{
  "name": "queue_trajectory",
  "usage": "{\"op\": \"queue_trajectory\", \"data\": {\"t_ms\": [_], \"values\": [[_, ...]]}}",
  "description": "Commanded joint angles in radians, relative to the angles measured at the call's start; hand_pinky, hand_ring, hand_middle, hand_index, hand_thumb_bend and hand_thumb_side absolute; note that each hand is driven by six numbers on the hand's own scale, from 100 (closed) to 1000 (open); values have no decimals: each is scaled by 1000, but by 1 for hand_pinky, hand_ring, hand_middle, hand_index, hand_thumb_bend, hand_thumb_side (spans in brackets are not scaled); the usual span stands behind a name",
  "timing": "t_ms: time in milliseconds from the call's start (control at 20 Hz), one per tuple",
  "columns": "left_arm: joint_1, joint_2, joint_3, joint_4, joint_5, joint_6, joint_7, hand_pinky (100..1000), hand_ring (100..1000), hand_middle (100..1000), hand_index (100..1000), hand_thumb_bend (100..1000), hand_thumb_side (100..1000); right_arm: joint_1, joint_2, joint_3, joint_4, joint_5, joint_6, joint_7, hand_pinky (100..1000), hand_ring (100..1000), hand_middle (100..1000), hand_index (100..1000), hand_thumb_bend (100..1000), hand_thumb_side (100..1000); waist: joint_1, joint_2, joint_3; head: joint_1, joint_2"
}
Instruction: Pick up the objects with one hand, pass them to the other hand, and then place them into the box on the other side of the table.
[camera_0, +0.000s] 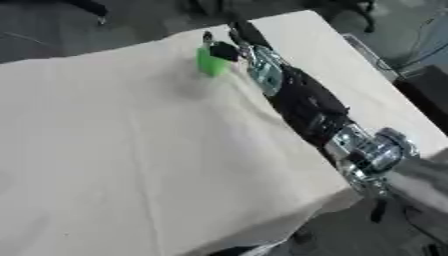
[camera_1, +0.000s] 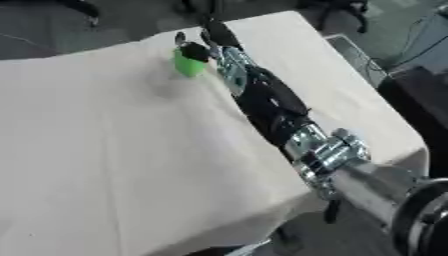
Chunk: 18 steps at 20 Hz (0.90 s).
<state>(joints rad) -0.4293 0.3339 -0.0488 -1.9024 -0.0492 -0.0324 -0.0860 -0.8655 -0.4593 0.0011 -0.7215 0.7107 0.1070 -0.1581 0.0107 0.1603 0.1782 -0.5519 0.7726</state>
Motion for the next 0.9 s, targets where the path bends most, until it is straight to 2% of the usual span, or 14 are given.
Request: {"op": "queue_trajectory", "data": {"t_ms": [50, 350, 550, 750, 900], "values": [[-2, -15, -3, -23, 10, -5, -19, 743, 884, 751, 776, 551, 600, -36, -46, -31, 60, 18, 34, -35, 846, 899, 983, 987, 118, 788, 0, -7, 11, -15, -3], [18, -26, 2, -22, 10, -11, -25, 744, 887, 749, 776, 548, 607, -40, -60, -41, 98, 44, 65, -76, 845, 894, 976, 984, 126, 778, 0, 3, 28, 27, -3], [21, -29, 3, -19, 9, -11, -26, 744, 889, 750, 776, 546, 611, -36, -62, -43, 108, 46, 69, -77, 842, 889, 963, 982, 125, 779, -1, 3, 28, 33, -3], [23, -32, 1, -14, 8, -12, -31, 743, 890, 750, 775, 544, 614, -31, -57, -44, 109, 29, 55, -68, 838, 881, 937, 979, 105, 810, -1, 3, 25, 31, -3], [25, -33, 1, -8, 7, -11, -32, 743, 891, 750, 775, 542, 617, -28, -55, -52, 91, -27, 32, -72, 825, 877, 932, 975, 100, 853, 0, 3, 23, 31, -3]]}}
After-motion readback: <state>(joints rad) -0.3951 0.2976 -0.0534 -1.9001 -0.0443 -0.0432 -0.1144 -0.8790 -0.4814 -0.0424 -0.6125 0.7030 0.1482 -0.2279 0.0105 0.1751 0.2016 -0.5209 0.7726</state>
